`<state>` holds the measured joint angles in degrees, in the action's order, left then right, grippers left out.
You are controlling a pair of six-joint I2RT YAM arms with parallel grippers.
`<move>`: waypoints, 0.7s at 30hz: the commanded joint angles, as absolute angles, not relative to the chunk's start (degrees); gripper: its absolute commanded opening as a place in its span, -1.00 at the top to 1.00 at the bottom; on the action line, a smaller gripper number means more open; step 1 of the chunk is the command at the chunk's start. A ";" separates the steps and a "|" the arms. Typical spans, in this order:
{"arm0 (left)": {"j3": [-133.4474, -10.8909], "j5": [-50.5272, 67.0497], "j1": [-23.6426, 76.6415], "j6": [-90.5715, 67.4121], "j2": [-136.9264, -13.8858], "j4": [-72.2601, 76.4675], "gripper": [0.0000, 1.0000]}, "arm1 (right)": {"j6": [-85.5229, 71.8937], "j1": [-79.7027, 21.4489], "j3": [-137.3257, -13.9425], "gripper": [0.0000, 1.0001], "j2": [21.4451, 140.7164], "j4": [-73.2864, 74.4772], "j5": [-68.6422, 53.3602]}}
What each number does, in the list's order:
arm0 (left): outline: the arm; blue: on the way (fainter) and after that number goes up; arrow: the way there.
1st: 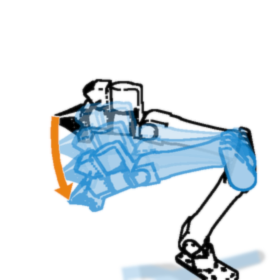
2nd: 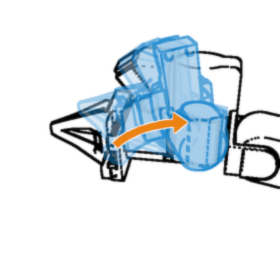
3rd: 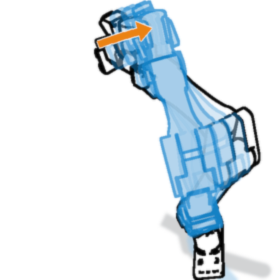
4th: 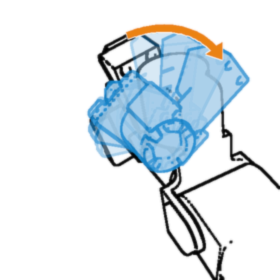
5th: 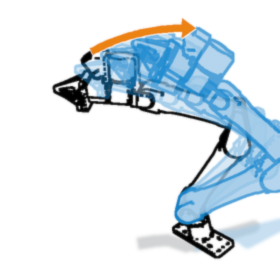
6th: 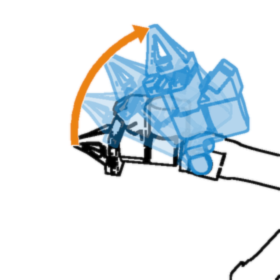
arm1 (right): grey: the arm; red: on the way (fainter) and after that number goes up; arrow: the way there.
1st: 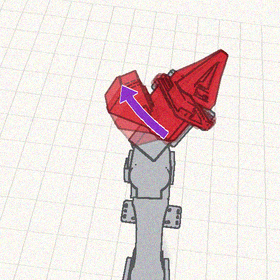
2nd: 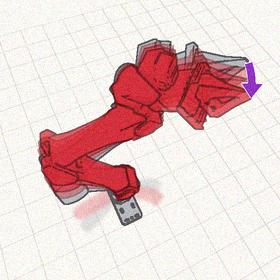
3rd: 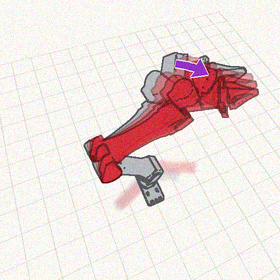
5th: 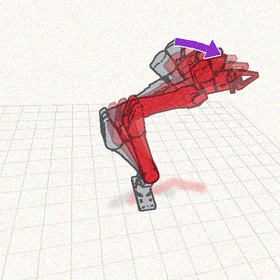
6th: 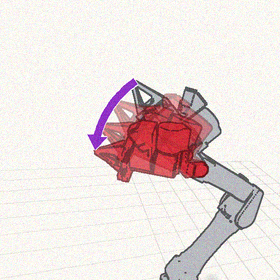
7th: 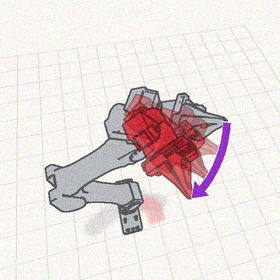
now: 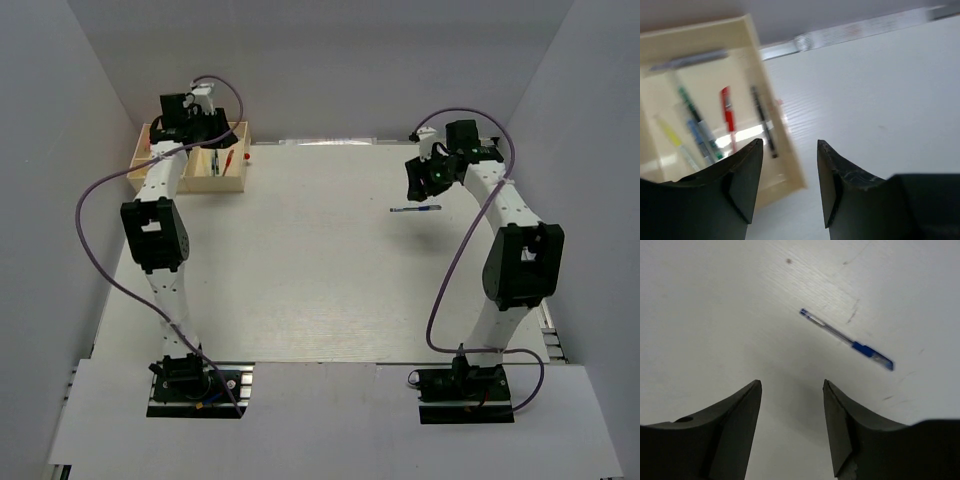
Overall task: Sort the stationery into containers
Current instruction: Pick up the pen from the center of the board.
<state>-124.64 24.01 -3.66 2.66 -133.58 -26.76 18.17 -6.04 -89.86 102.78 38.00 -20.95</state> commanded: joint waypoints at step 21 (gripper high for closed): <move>-87.45 56.16 -2.81 -11.34 -96.24 -8.44 -0.19 | -22.13 -3.34 -105.56 -0.64 121.64 47.11 0.71</move>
